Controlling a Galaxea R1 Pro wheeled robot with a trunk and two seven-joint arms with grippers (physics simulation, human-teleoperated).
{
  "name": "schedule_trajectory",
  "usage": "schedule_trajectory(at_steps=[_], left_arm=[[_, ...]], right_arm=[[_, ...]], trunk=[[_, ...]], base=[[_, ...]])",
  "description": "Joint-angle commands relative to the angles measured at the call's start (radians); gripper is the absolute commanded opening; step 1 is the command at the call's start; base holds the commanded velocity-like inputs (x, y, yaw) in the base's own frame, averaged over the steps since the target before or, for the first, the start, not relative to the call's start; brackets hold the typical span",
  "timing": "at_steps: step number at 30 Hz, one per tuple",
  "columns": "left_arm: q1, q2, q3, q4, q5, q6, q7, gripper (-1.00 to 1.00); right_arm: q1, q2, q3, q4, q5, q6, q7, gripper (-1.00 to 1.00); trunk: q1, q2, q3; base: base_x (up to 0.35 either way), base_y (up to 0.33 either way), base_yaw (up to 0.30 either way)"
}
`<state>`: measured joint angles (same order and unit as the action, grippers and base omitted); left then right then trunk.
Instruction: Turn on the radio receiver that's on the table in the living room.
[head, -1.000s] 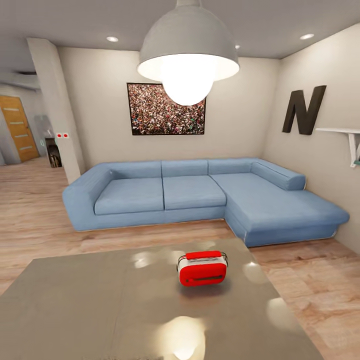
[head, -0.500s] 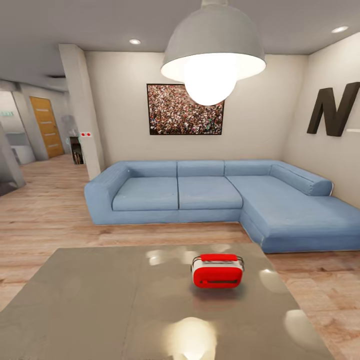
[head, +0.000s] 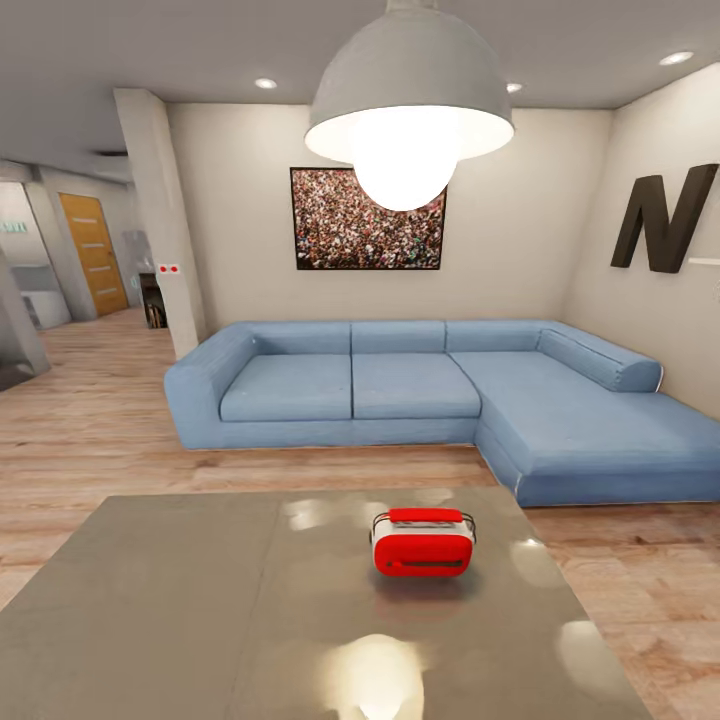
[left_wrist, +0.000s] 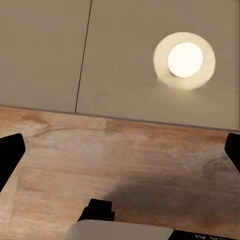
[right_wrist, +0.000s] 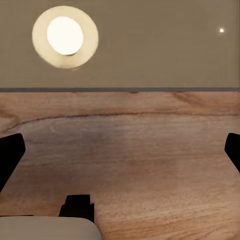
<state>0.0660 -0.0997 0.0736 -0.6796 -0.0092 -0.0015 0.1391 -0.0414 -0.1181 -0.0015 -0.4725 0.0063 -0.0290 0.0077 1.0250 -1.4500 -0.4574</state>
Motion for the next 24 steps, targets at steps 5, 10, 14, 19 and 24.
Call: schedule_trajectory(at_steps=[5,10,14,19,24], left_arm=[[0.0,0.0,0.0,0.0,-0.001,0.0,0.0,1.0],[0.0,0.0,0.0,0.0,-0.001,0.0,0.0,1.0],[0.0,0.0,0.0,0.0,-0.001,0.0,0.0,1.0],[0.0,0.001,0.0,0.0,0.0,0.0,0.0,1.0],[0.0,0.001,0.0,0.0,0.0,0.0,0.0,1.0]], right_arm=[[0.0,0.0,0.0,0.0,0.0,0.0,0.0,1.0],[0.0,0.0,0.0,0.0,0.0,0.0,0.0,1.0],[0.0,0.0,0.0,0.0,0.0,0.0,0.0,1.0],[0.0,0.0,0.0,0.0,0.0,0.0,0.0,1.0],[0.0,0.0,0.0,0.0,0.0,0.0,0.0,1.0]], trunk=[[0.0,0.0,0.0],[0.0,0.0,0.0],[0.0,0.0,0.0],[0.0,0.0,0.0],[0.0,0.0,0.0]], base=[[0.0,-0.186,0.0],[0.0,-0.307,0.0],[0.0,-0.172,0.0],[0.0,-0.028,0.0],[0.0,-0.004,0.0]])
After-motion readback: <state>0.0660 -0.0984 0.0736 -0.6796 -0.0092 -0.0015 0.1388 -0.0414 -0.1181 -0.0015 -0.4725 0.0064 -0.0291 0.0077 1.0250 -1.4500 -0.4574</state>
